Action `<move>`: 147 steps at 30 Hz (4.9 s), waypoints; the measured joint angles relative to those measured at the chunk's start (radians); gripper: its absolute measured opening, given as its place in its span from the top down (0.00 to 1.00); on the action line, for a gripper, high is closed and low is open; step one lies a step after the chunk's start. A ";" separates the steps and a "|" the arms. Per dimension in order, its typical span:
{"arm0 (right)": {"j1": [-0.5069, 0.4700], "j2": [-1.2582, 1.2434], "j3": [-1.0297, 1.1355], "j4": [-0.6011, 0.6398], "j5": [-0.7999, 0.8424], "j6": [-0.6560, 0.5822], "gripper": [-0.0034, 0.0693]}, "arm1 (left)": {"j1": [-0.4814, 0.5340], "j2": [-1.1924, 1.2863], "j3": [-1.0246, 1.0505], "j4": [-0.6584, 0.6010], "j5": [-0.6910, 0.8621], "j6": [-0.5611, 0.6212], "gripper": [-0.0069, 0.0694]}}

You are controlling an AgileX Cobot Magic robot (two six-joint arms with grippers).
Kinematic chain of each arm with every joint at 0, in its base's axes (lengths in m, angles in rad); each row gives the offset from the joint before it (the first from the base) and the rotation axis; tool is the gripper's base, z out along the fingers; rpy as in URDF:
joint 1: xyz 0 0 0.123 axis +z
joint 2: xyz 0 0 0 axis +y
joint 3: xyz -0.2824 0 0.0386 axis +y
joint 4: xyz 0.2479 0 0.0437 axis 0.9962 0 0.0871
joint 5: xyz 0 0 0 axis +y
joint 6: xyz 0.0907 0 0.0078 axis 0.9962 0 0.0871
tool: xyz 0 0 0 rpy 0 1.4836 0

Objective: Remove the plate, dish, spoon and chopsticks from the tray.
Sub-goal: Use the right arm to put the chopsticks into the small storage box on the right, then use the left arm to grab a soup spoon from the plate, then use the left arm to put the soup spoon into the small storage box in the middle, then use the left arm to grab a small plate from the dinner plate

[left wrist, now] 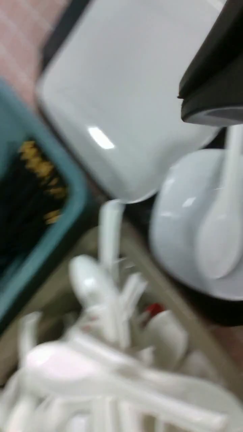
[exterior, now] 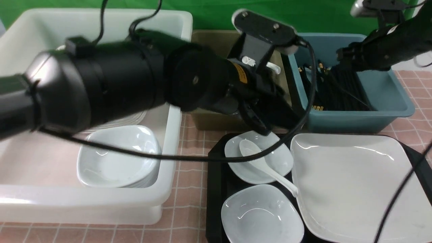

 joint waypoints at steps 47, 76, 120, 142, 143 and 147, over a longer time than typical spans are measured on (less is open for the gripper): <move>0.000 -0.814 0.674 0.184 0.371 -0.224 0.91 | 0.010 0.561 -0.476 -0.050 0.450 0.868 0.55; 0.048 -0.820 0.673 0.589 0.058 -0.570 0.91 | 0.164 0.319 -0.478 -0.085 0.031 0.423 0.86; 0.192 -0.802 0.699 0.366 0.155 -0.387 0.91 | 0.057 0.216 -0.192 -0.041 0.605 0.242 0.91; 0.192 -0.802 0.699 0.344 0.226 -0.386 0.91 | 0.030 0.417 -0.152 -0.025 0.459 0.243 0.18; 0.192 -0.802 0.699 0.343 0.227 -0.386 0.91 | 0.030 0.418 -0.153 -0.028 0.458 0.242 0.21; 0.192 -0.802 0.699 0.342 0.229 -0.386 0.91 | 0.032 0.429 -0.162 -0.031 0.484 0.244 0.49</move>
